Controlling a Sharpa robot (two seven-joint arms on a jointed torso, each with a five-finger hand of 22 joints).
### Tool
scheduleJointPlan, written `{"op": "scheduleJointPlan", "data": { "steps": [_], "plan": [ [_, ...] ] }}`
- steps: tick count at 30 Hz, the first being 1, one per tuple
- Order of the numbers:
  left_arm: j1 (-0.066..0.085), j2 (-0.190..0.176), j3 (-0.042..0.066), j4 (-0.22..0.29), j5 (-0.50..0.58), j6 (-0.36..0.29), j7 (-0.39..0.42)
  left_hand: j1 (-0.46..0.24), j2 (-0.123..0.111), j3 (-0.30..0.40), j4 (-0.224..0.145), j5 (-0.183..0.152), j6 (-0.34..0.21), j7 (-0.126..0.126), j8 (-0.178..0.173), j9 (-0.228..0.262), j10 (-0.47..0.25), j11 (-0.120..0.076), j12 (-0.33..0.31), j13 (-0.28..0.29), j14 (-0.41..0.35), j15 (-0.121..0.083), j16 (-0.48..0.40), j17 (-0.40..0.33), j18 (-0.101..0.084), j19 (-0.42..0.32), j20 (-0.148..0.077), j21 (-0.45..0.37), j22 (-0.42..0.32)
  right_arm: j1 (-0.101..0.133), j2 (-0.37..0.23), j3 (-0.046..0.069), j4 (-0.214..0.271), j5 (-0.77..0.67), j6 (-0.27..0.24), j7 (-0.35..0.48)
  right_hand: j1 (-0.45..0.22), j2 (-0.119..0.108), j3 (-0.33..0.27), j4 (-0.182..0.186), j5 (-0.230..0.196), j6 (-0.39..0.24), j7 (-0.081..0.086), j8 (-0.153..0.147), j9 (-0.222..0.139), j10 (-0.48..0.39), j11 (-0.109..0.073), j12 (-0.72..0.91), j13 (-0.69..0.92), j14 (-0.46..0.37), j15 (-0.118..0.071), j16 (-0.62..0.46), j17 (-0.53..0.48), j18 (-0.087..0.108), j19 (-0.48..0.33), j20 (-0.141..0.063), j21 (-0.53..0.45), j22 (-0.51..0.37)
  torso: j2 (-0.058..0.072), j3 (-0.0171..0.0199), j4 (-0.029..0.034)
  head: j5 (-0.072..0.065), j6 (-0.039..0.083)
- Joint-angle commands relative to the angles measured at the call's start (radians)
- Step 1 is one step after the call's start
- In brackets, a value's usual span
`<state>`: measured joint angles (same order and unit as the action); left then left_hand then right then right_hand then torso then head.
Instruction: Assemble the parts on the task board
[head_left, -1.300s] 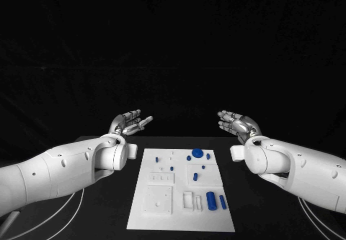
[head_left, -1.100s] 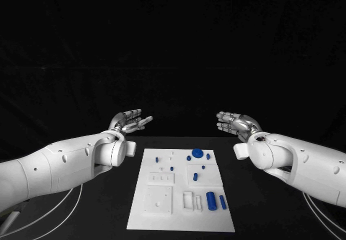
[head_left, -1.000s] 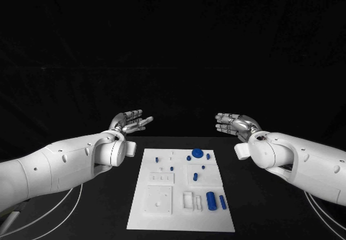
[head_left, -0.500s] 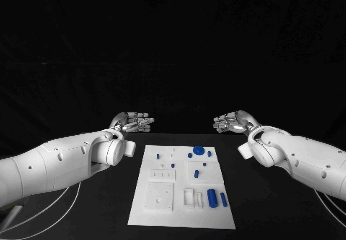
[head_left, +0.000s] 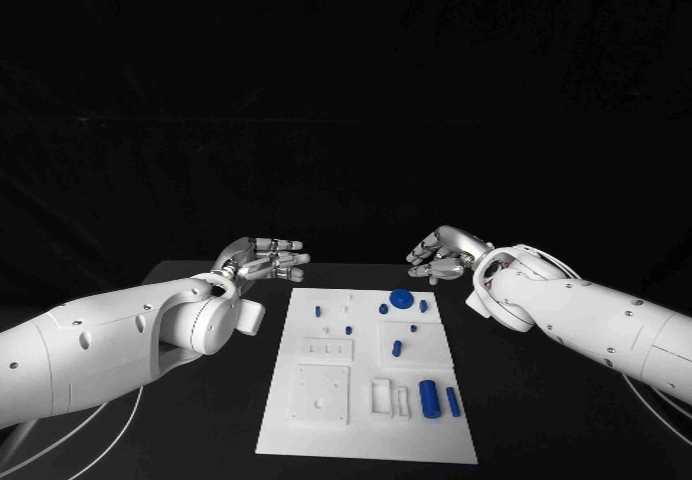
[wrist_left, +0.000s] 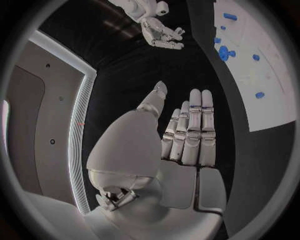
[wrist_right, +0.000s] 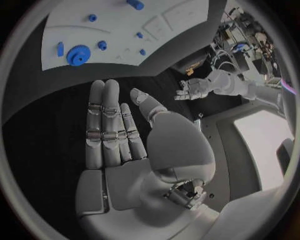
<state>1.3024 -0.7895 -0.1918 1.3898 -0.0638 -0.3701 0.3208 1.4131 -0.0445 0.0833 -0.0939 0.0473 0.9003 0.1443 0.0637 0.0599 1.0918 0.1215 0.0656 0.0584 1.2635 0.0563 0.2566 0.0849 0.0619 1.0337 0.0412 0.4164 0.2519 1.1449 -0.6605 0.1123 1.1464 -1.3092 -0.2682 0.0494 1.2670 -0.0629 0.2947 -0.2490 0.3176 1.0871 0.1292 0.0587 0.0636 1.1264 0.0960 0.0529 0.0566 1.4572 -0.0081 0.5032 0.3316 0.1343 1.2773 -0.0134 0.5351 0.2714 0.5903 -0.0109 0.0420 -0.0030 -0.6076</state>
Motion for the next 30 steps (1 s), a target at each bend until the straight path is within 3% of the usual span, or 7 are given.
{"op": "scheduleJointPlan", "data": {
  "steps": [1,3,5,9,15,30],
  "plan": [
    [0.009,-0.007,0.002,0.028,-0.019,0.063,0.013,0.002,0.009,-0.002,-0.007,0.004,0.0,-0.002,-0.001,0.001,-0.004,-0.005,-0.005,0.0,0.027,-0.008,0.026,0.009,0.005,0.012,-0.013,0.028,0.016,0.003,0.017,0.001,-0.007,-0.26,0.061,-0.063,-0.021,-0.01,0.016,-0.026,-0.011,0.009,-0.011,0.004,0.001,0.004,-0.008,0.005,0.002,0.015,-0.01,0.29,0.16,0.024,0.066,-0.025,0.163,0.147,0.025,-0.0042,0.0158,-0.01,0.01],
    [0.013,-0.013,0.003,0.045,-0.019,0.068,0.012,0.0,0.01,-0.01,-0.014,0.004,0.0,-0.003,-0.001,0.001,-0.006,-0.006,-0.005,0.0,0.007,-0.011,0.071,0.022,0.004,-0.011,-0.02,0.091,0.062,0.004,0.03,0.001,-0.014,-0.302,0.065,-0.075,-0.02,-0.014,0.026,-0.025,-0.015,0.008,-0.012,0.003,0.001,0.001,-0.007,0.005,0.002,0.006,-0.008,0.319,0.163,0.029,0.066,-0.022,0.178,0.176,0.031,-0.0053,0.0193,-0.011,0.011],
    [0.019,-0.019,0.003,0.064,-0.019,0.074,0.01,-0.003,0.013,-0.011,-0.017,0.001,0.001,-0.004,-0.001,0.001,-0.006,-0.008,-0.004,0.001,-0.007,-0.013,0.117,0.033,0.01,-0.037,-0.021,0.154,0.108,0.005,0.046,0.001,-0.023,-0.346,0.07,-0.087,-0.018,-0.019,0.033,-0.024,-0.021,0.006,-0.014,0.003,0.001,-0.006,-0.006,0.005,0.001,-0.001,-0.006,0.338,0.156,0.033,0.059,-0.018,0.182,0.203,0.043,-0.0059,0.0271,-0.016,0.02],
    [0.028,-0.027,0.004,0.088,-0.019,0.08,0.007,-0.005,0.014,-0.01,-0.019,0.003,0.002,-0.003,-0.001,0.001,-0.005,-0.007,-0.005,0.0,-0.02,-0.014,0.149,0.035,0.012,-0.068,-0.018,0.189,0.133,0.005,0.068,0.001,-0.034,-0.398,0.073,-0.104,-0.012,-0.022,0.033,-0.021,-0.027,0.004,-0.015,0.003,0.001,-0.016,-0.003,0.004,0.001,-0.004,-0.003,0.349,0.144,0.035,0.059,-0.016,0.177,0.227,0.056,-0.0067,0.0337,-0.022,0.023],
    [0.039,-0.033,0.006,0.113,-0.02,0.083,0.004,-0.006,0.014,-0.009,-0.019,0.004,0.002,-0.003,-0.001,0.001,-0.005,-0.007,-0.005,0.0,-0.025,-0.013,0.156,0.031,0.013,-0.074,-0.018,0.197,0.138,0.005,0.094,0.0,-0.06,-0.453,0.071,-0.125,0.001,-0.029,0.043,-0.018,-0.057,0.003,-0.016,0.003,0.001,-0.03,0.0,0.005,0.001,-0.006,0.001,0.362,0.129,0.037,0.063,-0.011,0.161,0.259,0.074,-0.0085,0.0382,-0.03,0.028],
    [0.046,-0.029,0.009,0.127,-0.022,0.087,-0.004,-0.01,0.015,-0.009,-0.016,0.004,0.001,0.002,-0.001,0.001,-0.007,-0.004,-0.005,0.0,-0.025,-0.012,0.161,0.028,0.014,-0.076,-0.017,0.201,0.139,-0.004,0.136,-0.008,-0.125,-0.478,0.096,-0.109,0.004,-0.042,0.05,-0.006,-0.054,0.0,-0.016,0.004,0.001,-0.027,0.0,0.004,0.001,-0.012,0.001,0.387,0.111,0.044,0.102,-0.01,0.082,0.387,0.102,-0.011,0.0445,-0.039,0.033]
  ]
}}
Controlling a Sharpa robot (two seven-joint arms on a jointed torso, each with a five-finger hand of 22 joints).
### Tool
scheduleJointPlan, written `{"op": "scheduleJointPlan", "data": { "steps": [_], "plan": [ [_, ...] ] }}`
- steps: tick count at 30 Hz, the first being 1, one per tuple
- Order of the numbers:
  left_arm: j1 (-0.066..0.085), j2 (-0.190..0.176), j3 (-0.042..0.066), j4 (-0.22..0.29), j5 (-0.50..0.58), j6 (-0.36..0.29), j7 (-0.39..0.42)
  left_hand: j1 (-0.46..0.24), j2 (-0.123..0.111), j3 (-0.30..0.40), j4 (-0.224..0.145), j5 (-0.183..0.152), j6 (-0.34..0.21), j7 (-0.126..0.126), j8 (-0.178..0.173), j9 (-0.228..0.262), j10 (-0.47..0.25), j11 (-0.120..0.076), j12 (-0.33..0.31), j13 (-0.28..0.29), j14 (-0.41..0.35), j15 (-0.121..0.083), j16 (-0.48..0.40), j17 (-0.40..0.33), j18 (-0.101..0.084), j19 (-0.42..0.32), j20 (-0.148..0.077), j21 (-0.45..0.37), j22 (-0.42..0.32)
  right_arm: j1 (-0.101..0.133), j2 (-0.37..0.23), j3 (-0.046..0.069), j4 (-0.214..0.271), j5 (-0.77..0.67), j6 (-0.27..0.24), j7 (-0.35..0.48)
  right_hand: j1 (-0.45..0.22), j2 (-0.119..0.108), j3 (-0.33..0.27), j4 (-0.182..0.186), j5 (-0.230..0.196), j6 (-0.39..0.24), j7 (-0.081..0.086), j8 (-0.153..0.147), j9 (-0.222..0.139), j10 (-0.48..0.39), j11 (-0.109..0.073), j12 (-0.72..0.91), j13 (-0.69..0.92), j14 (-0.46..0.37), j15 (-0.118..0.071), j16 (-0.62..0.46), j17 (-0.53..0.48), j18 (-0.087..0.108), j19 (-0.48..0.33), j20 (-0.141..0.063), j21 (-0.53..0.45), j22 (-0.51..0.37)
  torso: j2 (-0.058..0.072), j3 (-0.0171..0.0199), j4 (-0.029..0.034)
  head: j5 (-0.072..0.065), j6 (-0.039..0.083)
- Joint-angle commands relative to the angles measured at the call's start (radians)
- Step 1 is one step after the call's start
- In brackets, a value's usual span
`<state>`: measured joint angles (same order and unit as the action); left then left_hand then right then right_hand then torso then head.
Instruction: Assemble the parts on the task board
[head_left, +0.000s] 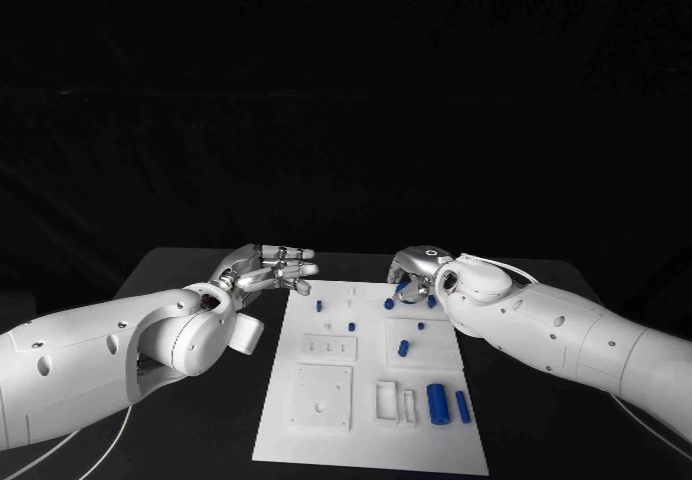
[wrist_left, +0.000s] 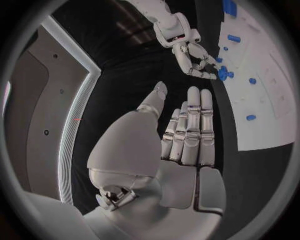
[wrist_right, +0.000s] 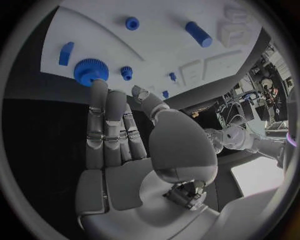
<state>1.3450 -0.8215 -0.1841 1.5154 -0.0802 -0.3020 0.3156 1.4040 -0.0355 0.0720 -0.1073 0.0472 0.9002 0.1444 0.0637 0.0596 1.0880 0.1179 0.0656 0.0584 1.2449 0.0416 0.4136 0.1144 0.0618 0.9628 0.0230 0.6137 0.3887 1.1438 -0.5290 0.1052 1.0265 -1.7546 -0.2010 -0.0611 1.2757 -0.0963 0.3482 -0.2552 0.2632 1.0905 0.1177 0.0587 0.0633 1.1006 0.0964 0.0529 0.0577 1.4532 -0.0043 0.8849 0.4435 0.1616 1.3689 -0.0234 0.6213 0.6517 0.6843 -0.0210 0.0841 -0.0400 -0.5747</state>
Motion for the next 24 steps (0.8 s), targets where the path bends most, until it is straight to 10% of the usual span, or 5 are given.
{"op": "scheduleJointPlan", "data": {
  "steps": [1,24],
  "plan": [
    [0.003,0.003,0.001,0.001,-0.005,0.019,0.0,-0.001,0.006,0.002,-0.003,0.004,0.001,0.001,-0.001,0.001,-0.004,-0.001,-0.005,0.0,-0.007,0.003,0.004,-0.001,0.014,-0.005,0.002,0.004,0.002,-0.004,0.006,-0.002,-0.008,-0.033,0.03,0.002,-0.005,-0.009,-0.004,0.0,0.0,-0.004,-0.004,0.004,0.001,-0.001,-0.001,0.004,0.0,-0.008,-0.002,0.005,-0.001,0.017,0.01,0.0,-0.004,0.007,0.01,-0.0012,0.0034,-0.003,0.0],
    [0.005,0.006,0.004,0.0,-0.009,0.021,-0.007,-0.001,0.006,0.002,-0.002,0.004,0.002,0.004,-0.001,0.001,-0.004,0.0,-0.005,0.0,-0.007,0.003,0.008,-0.003,0.016,-0.004,0.002,0.006,0.001,-0.02,0.034,-0.006,-0.05,-0.045,0.03,0.007,-0.009,-0.011,0.07,-0.01,-0.022,0.0,-0.002,0.003,0.001,0.002,0.0,0.004,0.0,-0.009,-0.001,0.015,-0.004,0.019,0.032,0.002,-0.103,0.169,0.032,-0.0045,0.0044,-0.002,0.009]
  ]
}}
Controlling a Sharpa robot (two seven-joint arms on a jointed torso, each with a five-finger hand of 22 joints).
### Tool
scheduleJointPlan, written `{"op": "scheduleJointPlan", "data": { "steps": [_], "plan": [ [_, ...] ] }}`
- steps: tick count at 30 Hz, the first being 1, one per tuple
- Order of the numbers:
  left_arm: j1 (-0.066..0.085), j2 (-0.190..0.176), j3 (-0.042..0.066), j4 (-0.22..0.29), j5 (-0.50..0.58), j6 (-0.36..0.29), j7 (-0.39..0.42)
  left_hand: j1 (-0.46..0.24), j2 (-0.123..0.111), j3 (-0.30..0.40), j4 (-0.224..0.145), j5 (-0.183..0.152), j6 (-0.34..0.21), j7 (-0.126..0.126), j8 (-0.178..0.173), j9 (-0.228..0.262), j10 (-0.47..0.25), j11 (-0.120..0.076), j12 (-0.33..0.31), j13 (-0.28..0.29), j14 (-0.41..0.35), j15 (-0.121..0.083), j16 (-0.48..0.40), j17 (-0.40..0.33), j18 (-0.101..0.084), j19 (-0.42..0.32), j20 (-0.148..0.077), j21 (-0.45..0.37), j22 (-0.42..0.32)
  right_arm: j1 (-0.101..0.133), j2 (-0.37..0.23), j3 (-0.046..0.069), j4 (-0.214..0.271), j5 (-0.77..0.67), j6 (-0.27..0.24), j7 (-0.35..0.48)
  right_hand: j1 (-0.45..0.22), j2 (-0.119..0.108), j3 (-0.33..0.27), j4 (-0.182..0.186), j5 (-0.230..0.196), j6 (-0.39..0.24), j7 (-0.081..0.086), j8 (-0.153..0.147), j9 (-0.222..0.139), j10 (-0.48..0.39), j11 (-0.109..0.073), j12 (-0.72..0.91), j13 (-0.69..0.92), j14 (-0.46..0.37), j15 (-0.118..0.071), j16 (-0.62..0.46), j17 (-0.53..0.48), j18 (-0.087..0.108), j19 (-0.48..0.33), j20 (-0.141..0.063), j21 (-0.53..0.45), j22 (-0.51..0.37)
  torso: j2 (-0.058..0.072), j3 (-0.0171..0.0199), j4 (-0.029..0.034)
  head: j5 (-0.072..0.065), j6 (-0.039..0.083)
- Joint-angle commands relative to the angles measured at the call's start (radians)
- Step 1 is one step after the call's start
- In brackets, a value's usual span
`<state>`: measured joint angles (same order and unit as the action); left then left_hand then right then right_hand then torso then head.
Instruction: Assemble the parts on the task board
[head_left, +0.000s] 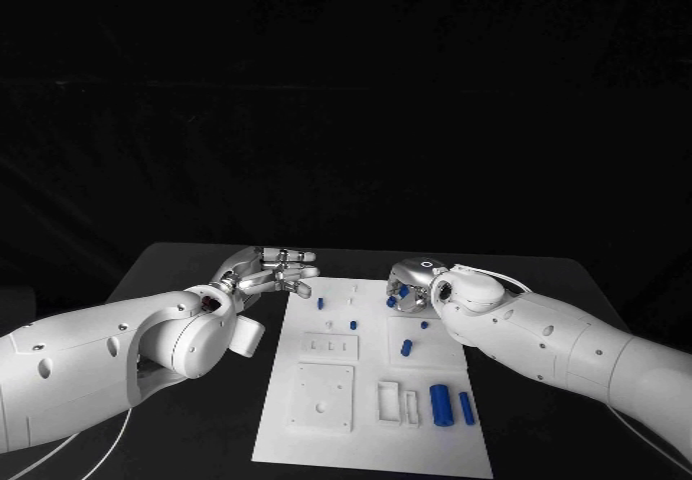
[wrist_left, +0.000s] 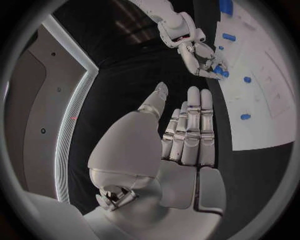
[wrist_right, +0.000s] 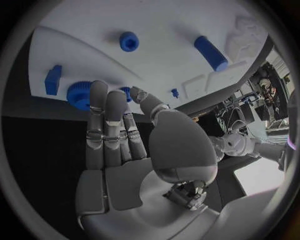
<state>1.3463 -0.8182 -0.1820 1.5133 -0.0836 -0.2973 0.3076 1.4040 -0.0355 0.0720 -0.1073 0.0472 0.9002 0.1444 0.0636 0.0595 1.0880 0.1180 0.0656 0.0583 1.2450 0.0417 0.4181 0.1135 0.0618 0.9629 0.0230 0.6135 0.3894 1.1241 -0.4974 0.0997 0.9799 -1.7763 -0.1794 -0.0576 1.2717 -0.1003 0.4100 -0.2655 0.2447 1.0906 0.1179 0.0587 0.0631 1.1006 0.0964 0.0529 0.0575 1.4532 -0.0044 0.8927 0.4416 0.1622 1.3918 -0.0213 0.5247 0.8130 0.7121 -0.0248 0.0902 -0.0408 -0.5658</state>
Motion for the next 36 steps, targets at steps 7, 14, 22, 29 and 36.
{"op": "scheduleJointPlan", "data": {
  "steps": [7,14,22,29,36],
  "plan": [
    [0.005,0.004,0.002,0.001,-0.006,0.019,-0.003,-0.001,0.007,0.002,-0.001,0.004,0.001,0.005,-0.001,0.001,-0.005,0.001,-0.005,0.0,-0.006,0.003,0.008,-0.004,0.017,-0.005,0.003,0.01,0.0,-0.001,0.005,-0.001,-0.006,-0.031,0.005,-0.002,-0.009,-0.007,0.048,0.004,-0.018,0.013,-0.002,0.004,0.002,0.018,-0.003,0.004,0.0,-0.008,-0.002,0.011,0.0,0.018,0.015,-0.001,-0.022,0.039,0.01,-0.0023,-0.0009,-0.001,0.0],
    [0.005,0.006,0.002,-0.001,-0.006,0.021,-0.006,-0.001,0.007,0.002,-0.001,0.004,0.001,0.005,-0.001,0.001,-0.005,0.001,-0.005,0.0,-0.006,0.003,0.008,-0.004,0.017,-0.005,0.003,0.01,0.0,-0.001,0.006,-0.001,-0.005,-0.033,0.004,-0.001,-0.018,-0.008,0.101,0.013,-0.039,0.031,-0.003,0.003,0.002,0.041,-0.009,0.003,0.0,-0.01,-0.005,0.015,0.002,0.008,0.018,-0.005,-0.012,0.087,0.013,-0.003,-0.0011,-0.002,0.0],
    [0.005,0.007,0.002,-0.002,-0.006,0.022,-0.009,-0.001,0.008,0.002,0.0,0.004,-0.001,0.006,-0.001,0.001,-0.006,0.001,-0.005,0.0,-0.007,0.003,0.008,-0.005,0.017,-0.005,0.003,0.011,-0.001,-0.001,0.012,-0.001,-0.005,-0.033,0.005,0.0,-0.021,-0.014,0.115,0.026,-0.043,0.038,-0.003,0.004,0.002,0.05,-0.012,0.005,0.0,-0.01,-0.009,0.015,0.003,-0.006,0.012,-0.014,-0.005,0.141,0.016,-0.0038,0.0004,-0.001,0.001],
    [0.005,0.01,0.002,-0.005,-0.007,0.024,-0.011,-0.001,0.008,0.002,0.0,0.004,-0.001,0.006,-0.001,0.001,-0.006,0.001,-0.005,0.0,-0.007,0.003,0.008,-0.005,0.017,-0.005,0.003,0.011,-0.001,-0.002,0.015,-0.001,-0.004,-0.032,0.008,-0.002,-0.021,-0.014,0.112,0.03,-0.043,0.041,-0.003,0.004,0.002,0.054,-0.013,0.004,0.0,-0.01,-0.009,0.015,0.004,-0.011,0.023,-0.014,-0.024,0.184,0.019,-0.0049,-0.0006,0.001,0.001],
    [0.005,0.014,0.002,-0.009,-0.007,0.024,-0.013,0.002,0.007,0.002,-0.001,0.004,-0.002,0.006,-0.001,0.001,-0.007,0.001,-0.005,0.0,-0.007,0.003,0.01,-0.006,0.017,-0.005,0.002,0.013,-0.002,-0.002,0.014,-0.001,-0.001,-0.03,-0.015,-0.011,-0.006,0.014,0.141,0.027,-0.082,0.107,-0.017,0.013,0.01,0.142,-0.038,0.006,0.003,-0.009,-0.024,0.016,0.005,-0.032,0.047,-0.024,0.125,0.295,0.021,-0.0059,-0.0012,0.003,0.003]
  ]
}}
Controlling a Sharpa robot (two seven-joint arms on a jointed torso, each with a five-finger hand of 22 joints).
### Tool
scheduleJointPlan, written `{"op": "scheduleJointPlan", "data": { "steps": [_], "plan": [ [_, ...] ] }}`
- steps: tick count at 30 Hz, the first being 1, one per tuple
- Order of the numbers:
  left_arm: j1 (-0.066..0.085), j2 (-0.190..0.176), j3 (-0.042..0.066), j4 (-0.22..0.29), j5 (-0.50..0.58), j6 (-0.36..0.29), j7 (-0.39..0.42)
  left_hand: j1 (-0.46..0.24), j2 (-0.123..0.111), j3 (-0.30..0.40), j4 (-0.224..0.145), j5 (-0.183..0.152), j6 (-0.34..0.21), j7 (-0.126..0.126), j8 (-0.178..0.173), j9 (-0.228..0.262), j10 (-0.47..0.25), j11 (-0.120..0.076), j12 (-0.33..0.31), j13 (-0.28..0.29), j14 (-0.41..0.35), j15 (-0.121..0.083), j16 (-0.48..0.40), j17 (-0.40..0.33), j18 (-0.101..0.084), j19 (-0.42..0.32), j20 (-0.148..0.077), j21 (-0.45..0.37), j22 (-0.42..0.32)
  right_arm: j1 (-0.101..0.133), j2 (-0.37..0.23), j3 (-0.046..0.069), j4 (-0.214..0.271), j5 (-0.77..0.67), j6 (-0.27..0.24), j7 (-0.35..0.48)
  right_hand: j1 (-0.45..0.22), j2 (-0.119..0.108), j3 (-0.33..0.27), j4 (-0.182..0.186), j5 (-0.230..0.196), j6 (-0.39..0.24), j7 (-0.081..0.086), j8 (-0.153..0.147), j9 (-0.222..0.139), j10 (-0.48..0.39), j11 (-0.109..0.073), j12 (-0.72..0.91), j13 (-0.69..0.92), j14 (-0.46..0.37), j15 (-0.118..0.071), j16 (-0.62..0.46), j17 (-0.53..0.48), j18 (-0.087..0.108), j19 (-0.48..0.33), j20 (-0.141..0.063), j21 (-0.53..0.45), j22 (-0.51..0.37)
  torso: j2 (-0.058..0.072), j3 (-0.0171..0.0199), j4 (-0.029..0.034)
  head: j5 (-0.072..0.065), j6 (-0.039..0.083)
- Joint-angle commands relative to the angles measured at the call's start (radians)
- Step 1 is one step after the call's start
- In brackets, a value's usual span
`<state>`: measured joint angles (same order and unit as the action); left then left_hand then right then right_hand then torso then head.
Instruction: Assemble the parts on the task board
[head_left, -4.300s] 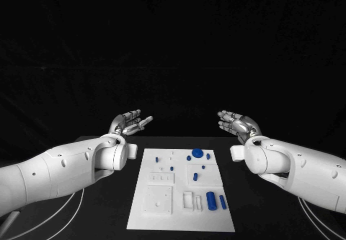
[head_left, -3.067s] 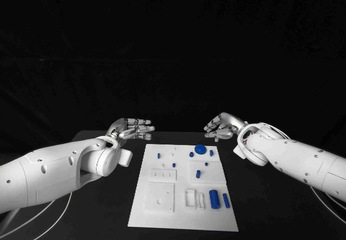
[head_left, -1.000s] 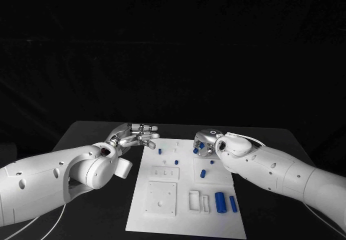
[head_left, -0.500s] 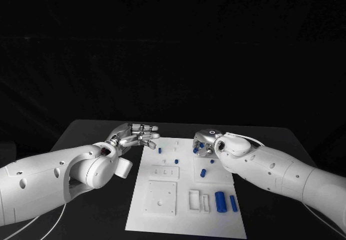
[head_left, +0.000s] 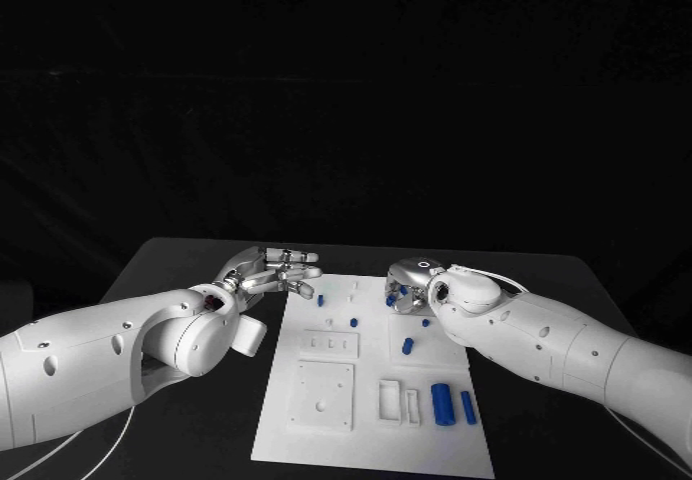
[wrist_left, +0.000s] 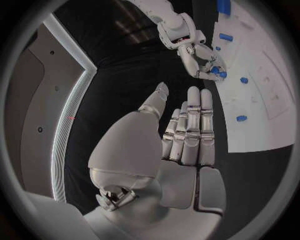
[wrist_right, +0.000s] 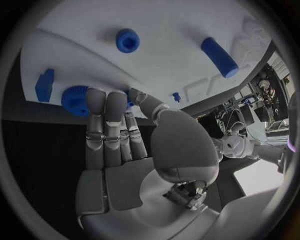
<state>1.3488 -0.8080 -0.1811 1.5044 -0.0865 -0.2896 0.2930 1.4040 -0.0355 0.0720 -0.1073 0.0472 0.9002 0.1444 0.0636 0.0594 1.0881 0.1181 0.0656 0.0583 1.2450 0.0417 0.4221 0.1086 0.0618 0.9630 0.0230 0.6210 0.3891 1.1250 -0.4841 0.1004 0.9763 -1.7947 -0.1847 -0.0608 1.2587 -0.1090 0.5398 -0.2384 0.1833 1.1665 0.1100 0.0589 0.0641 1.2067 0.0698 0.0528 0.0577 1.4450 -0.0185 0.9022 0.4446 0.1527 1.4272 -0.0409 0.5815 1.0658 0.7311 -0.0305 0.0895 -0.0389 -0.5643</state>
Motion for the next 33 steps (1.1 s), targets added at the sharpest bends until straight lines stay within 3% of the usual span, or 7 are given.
{"op": "scheduleJointPlan", "data": {
  "steps": [1,3,7,13,17,23,33],
  "plan": [
    [0.003,0.004,0.001,0.0,-0.004,0.017,0.001,0.002,0.007,0.002,-0.002,0.004,-0.004,0.007,-0.001,0.001,-0.008,0.001,-0.005,0.0,-0.007,0.003,0.006,-0.001,0.017,-0.005,0.002,0.006,-0.002,-0.003,0.0,-0.002,0.003,-0.011,-0.016,-0.01,0.009,0.028,0.016,0.0,-0.028,0.045,-0.013,0.011,0.011,0.054,-0.017,0.004,0.002,-0.001,-0.014,0.007,0.002,-0.026,0.012,-0.008,0.089,0.06,0.002,-0.0002,-0.0004,0.001,0.002],
    [0.003,0.004,0.001,-0.001,-0.004,0.016,0.0,0.002,0.007,0.002,-0.002,0.004,-0.004,0.007,-0.001,0.001,-0.008,0.001,-0.005,0.0,-0.007,0.003,0.006,-0.001,0.017,-0.005,0.002,0.006,-0.002,-0.003,0.0,-0.002,0.007,-0.008,-0.028,-0.02,0.007,0.043,0.027,0.005,-0.066,0.069,-0.019,0.008,0.014,0.076,-0.024,0.005,0.002,-0.002,-0.023,0.006,0.003,-0.035,0.009,-0.017,0.121,0.09,0.002,-0.0006,-0.0003,0.002,0.002],
    [0.003,0.004,0.001,-0.002,-0.004,0.014,-0.001,0.004,0.008,0.003,-0.003,0.004,-0.007,0.008,-0.001,0.001,-0.008,0.002,-0.005,0.0,-0.006,0.003,0.007,-0.001,0.017,-0.005,0.002,0.007,-0.001,-0.003,-0.002,-0.002,0.018,-0.004,-0.045,-0.043,0.007,0.047,0.037,0.005,-0.114,0.085,-0.022,0.006,0.012,0.088,-0.03,0.005,0.002,-0.002,-0.028,0.003,0.004,-0.048,-0.003,-0.027,0.134,0.126,0.003,-0.002,-0.0001,0.002,0.004],
    [0.003,0.004,0.001,-0.005,-0.004,0.012,-0.002,0.005,0.008,0.004,-0.004,0.004,-0.008,0.009,-0.001,0.001,-0.008,0.002,-0.005,0.0,-0.006,0.003,0.007,-0.002,0.018,-0.006,0.002,0.009,-0.001,-0.001,-0.005,0.0,0.041,-0.003,-0.072,-0.076,0.007,0.045,0.039,0.004,-0.121,0.093,-0.025,0.005,0.011,0.096,-0.033,0.005,0.002,0.0,-0.032,-0.001,0.007,-0.052,0.0,-0.031,0.124,0.159,0.003,-0.0032,0.001,0.005,0.009],
    [0.005,0.003,0.001,-0.008,-0.005,0.01,-0.003,0.008,0.008,0.006,-0.007,0.005,-0.007,0.01,-0.001,0.001,-0.008,0.002,-0.005,0.0,-0.006,0.003,0.007,-0.002,0.018,-0.007,0.002,0.012,0.0,0.002,-0.001,0.01,0.052,-0.002,-0.087,-0.089,0.006,0.045,0.039,0.006,-0.123,0.096,-0.025,0.005,0.011,0.098,-0.034,0.005,0.002,0.001,-0.032,-0.001,0.009,-0.054,0.004,-0.031,0.115,0.171,0.005,-0.004,0.0,0.015,0.013],
    [0.007,0.005,0.001,-0.01,-0.007,0.01,-0.004,0.008,0.008,0.007,-0.008,0.005,-0.007,0.009,-0.001,0.001,-0.008,0.002,-0.005,0.0,-0.006,0.003,0.007,-0.003,0.019,-0.008,0.002,0.015,0.002,0.006,0.016,0.023,0.054,-0.004,-0.118,-0.112,0.007,0.042,0.042,0.007,-0.123,0.096,-0.025,0.005,0.01,0.099,-0.034,0.005,0.002,0.0,-0.032,-0.002,0.01,-0.056,0.011,-0.032,0.1,0.193,0.006,-0.0041,0.0023,0.015,0.017],
    [0.011,0.012,0.001,-0.015,-0.009,0.009,-0.005,0.008,0.008,0.007,-0.008,0.005,-0.007,0.009,-0.001,0.001,-0.008,0.002,-0.005,0.0,-0.006,0.003,0.007,-0.003,0.019,-0.008,0.002,0.015,0.002,0.011,0.076,0.027,0.01,-0.019,-0.187,-0.147,0.013,0.041,0.041,0.011,-0.13,0.097,-0.025,0.005,0.01,0.1,-0.034,0.005,0.002,0.001,-0.032,-0.002,0.011,-0.058,0.025,-0.032,0.069,0.23,0.008,-0.0055,0.0015,0.015,0.02]
  ]
}}
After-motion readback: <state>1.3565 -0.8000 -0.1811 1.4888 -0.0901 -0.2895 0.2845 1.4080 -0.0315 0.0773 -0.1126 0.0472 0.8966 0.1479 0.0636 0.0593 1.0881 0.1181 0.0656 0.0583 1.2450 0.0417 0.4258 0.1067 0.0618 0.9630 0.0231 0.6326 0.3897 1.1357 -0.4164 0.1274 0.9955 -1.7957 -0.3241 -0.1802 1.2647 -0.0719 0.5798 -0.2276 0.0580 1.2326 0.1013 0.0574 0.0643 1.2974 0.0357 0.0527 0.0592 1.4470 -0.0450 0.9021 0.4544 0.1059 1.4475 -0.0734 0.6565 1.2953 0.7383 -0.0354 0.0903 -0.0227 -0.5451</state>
